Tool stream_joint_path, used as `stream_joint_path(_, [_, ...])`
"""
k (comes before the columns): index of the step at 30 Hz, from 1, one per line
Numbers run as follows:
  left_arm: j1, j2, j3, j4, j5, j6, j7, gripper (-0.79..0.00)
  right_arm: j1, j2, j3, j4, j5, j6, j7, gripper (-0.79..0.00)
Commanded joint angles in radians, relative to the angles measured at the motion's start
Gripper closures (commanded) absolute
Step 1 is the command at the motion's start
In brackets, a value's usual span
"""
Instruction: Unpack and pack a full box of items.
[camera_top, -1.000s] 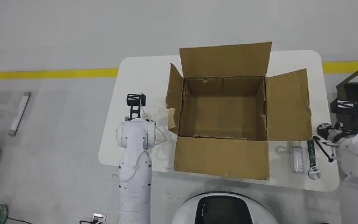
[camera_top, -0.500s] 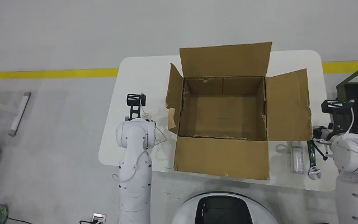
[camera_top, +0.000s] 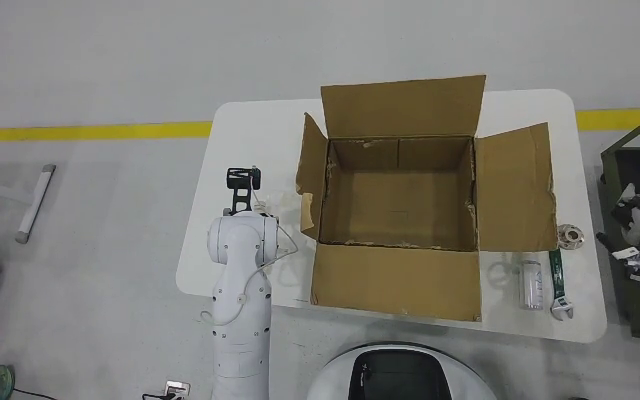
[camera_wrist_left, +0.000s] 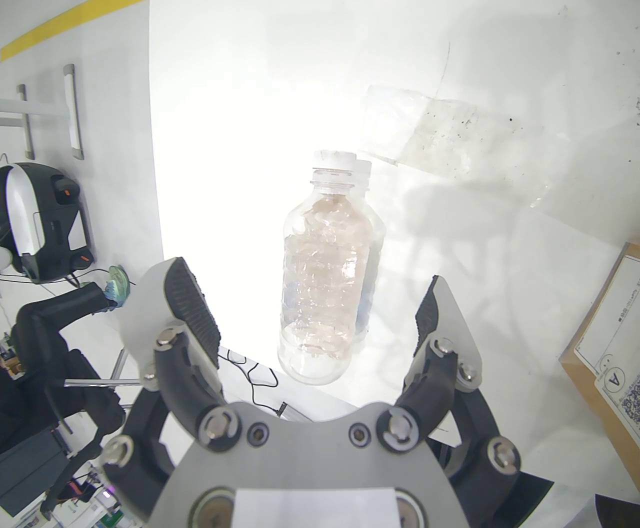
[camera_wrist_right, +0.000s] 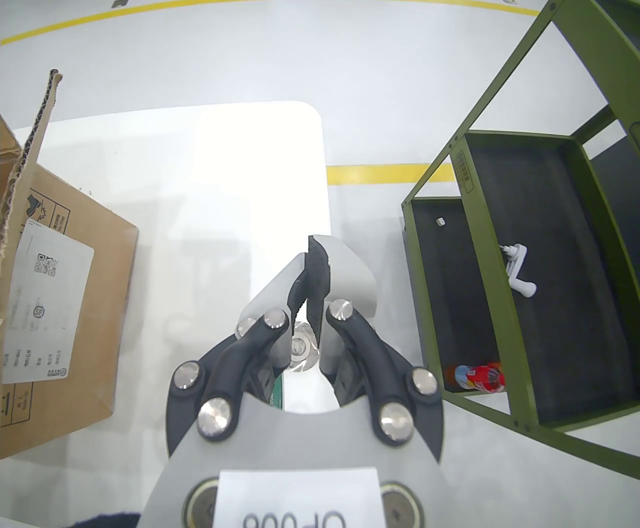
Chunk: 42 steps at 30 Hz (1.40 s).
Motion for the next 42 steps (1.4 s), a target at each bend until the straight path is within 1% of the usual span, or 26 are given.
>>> stream_joint_path(1, [0.0, 0.0, 0.0, 0.0, 0.0, 0.0, 0.0, -0.785, 0.002, 0.0, -0.001, 0.001, 0.0, 0.0, 0.003, 0.0])
stream_joint_path(6, [0.0, 0.0, 0.0, 0.0, 0.0, 0.0, 0.0, -0.785, 0.001, 0.0, -0.001, 0.001, 0.002, 0.002, -0.002, 0.0])
stream_joint_path(7, [0.0, 0.0, 0.0, 0.0, 0.0, 0.0, 0.0, -0.785, -0.005, -0.001, -0.002, -0.001, 0.006, 0.009, -0.038, 0.0])
stream_joint_path(9, [0.0, 0.0, 0.0, 0.0, 0.0, 0.0, 0.0, -0.785, -0.014, -0.003, -0.007, 0.01, 0.006, 0.039, -0.152, 0.0])
stream_joint_path(10, [0.0, 0.0, 0.0, 0.0, 0.0, 0.0, 0.0, -0.785, -0.012, -0.006, -0.009, 0.014, 0.03, 0.067, -0.208, 0.0])
stream_joint_path(13, [0.0, 0.0, 0.0, 0.0, 0.0, 0.0, 0.0, -0.785, -0.01, -0.01, -0.008, 0.026, 0.069, 0.086, -0.432, 0.0])
stream_joint_path(14, [0.0, 0.0, 0.0, 0.0, 0.0, 0.0, 0.0, -0.785, -0.013, -0.011, -0.012, 0.037, 0.107, 0.073, -0.495, 0.0])
stream_joint_path(16, [0.0, 0.0, 0.0, 0.0, 0.0, 0.0, 0.0, -0.785, -0.026, -0.011, -0.014, 0.065, 0.101, 0.031, -0.611, 0.0])
stream_joint_path(19, [0.0, 0.0, 0.0, 0.0, 0.0, 0.0, 0.0, -0.785, -0.036, -0.009, -0.034, 0.109, 0.043, 0.01, -0.731, 0.0])
stream_joint_path(21, [0.003, 0.0, 0.0, -0.001, -0.002, 0.0, 0.009, -0.785, -0.036, -0.01, -0.051, 0.127, 0.059, 0.016, -0.764, 0.0])
stream_joint_path(22, [0.014, 0.001, -0.002, -0.003, -0.012, -0.007, 0.033, -0.785, -0.039, -0.01, -0.057, 0.128, 0.052, 0.01, -0.776, 0.0])
stream_joint_path(24, [0.028, 0.005, -0.011, -0.006, -0.016, -0.04, 0.05, -0.785, -0.046, -0.009, -0.07, 0.133, 0.038, 0.012, -0.783, 0.0])
stream_joint_path(30, [0.063, 0.019, -0.061, -0.044, -0.042, -0.158, 0.001, -0.785, -0.054, -0.005, -0.096, 0.141, -0.013, 0.009, -0.788, 0.0])
stream_joint_path(32, [0.072, 0.024, -0.081, -0.05, -0.038, -0.177, 0.006, -0.785, -0.048, -0.004, -0.099, 0.148, -0.01, 0.018, -0.782, 0.0])
stream_joint_path(33, [0.075, 0.025, -0.095, -0.043, -0.069, -0.181, -0.002, -0.785, -0.046, -0.003, -0.1, 0.151, -0.007, 0.019, -0.78, 0.0])
stream_joint_path(35, [0.077, 0.029, -0.113, -0.036, -0.096, -0.217, 0.003, -0.785, -0.044, -0.002, -0.101, 0.155, -0.005, 0.018, -0.778, 0.0])
stream_joint_path(38, [0.096, 0.037, -0.122, -0.014, -0.101, -0.269, 0.049, -0.785, -0.044, 0.0, -0.102, 0.158, -0.004, 0.013, -0.775, 0.0])
stream_joint_path(42, [0.102, 0.042, -0.138, 0.017, -0.15, -0.289, 0.054, -0.785, -0.043, 0.003, -0.103, 0.164, -0.003, 0.012, -0.774, 0.0])
